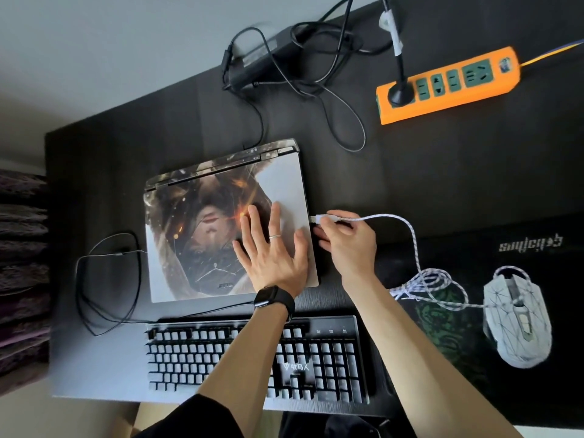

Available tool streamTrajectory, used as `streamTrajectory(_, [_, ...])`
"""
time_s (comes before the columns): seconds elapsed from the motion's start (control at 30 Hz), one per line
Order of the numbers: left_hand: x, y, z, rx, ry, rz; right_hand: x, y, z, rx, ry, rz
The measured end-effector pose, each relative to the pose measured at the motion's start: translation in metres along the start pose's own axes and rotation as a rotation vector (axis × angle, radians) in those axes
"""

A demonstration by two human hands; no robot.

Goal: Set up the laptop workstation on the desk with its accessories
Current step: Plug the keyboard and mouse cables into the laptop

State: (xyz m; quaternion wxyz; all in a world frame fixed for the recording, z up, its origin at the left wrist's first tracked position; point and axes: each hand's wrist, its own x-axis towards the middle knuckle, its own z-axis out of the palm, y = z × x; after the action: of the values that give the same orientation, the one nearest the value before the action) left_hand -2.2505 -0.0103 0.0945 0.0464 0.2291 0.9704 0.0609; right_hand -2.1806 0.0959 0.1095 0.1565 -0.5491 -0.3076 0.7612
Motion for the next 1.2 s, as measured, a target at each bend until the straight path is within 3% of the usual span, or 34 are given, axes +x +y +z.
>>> streamTrajectory(0.2, [0.0, 0.0, 0.001, 0.01, 0.004, -0.001, 0.021, -0.024, -0.012, -0.289, -0.193, 0.017])
streamTrajectory(0.3, [-0.001, 0.001, 0.001, 0.01, 0.016, 0.002, 0.025, -0.035, -0.013, -0.371, -0.211, -0.012])
streamTrajectory(0.83, [-0.002, 0.001, -0.001, -0.006, 0.007, -0.005, 0.016, -0.02, -0.014, -0.271, -0.206, -0.081])
streamTrajectory(1.0, [-0.002, 0.002, -0.001, -0.006, 0.022, -0.002, 0.014, -0.016, -0.024, -0.11, -0.106, -0.096])
streamTrajectory(1.2, [-0.001, 0.001, 0.0, -0.014, 0.026, 0.0, -0.001, -0.004, -0.022, -0.14, -0.117, -0.126])
